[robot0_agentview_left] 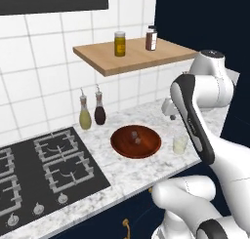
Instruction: Grab a lemon wedge from the fridge and one ice cube from the ice bowl, and put them in the glass of lemonade.
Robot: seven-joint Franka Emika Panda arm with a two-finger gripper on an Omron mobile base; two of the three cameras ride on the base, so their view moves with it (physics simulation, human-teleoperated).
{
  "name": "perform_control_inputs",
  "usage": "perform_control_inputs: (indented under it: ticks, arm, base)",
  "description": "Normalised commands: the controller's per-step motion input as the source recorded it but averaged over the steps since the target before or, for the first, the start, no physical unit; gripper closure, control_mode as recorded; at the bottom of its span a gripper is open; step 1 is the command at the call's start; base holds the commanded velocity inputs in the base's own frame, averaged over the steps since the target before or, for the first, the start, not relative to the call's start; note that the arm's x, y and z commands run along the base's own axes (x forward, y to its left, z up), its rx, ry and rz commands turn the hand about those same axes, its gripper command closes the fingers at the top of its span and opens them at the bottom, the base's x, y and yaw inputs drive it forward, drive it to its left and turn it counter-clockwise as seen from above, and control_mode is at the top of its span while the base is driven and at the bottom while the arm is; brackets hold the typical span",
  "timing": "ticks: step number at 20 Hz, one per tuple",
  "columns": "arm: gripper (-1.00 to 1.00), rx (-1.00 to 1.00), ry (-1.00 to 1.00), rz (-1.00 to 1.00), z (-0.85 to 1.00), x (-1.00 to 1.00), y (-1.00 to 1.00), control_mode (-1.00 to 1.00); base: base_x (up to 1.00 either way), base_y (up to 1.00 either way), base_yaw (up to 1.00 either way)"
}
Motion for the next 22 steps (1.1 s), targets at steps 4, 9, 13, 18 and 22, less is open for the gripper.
perform_control_inputs:
  ticks: [4,9,13,18,22]
  arm:
    - [-1.00,0.00,0.00,0.00,0.00,0.00,0.00,1.00]
    - [-1.00,0.00,0.00,0.09,-0.50,0.46,0.00,-1.00]
    - [-1.00,0.00,0.00,0.07,-0.60,0.43,0.05,-1.00]
    - [-1.00,0.00,0.01,0.01,-0.40,0.35,0.29,-1.00]
    - [-1.00,0.00,0.00,0.00,-0.55,0.45,0.38,-1.00]
  base:
    - [0.49,0.00,0.09]
    - [0.00,0.00,0.00]
    - [0.00,0.00,0.00]
    - [0.00,0.00,0.00]
    - [0.00,0.00,0.00]
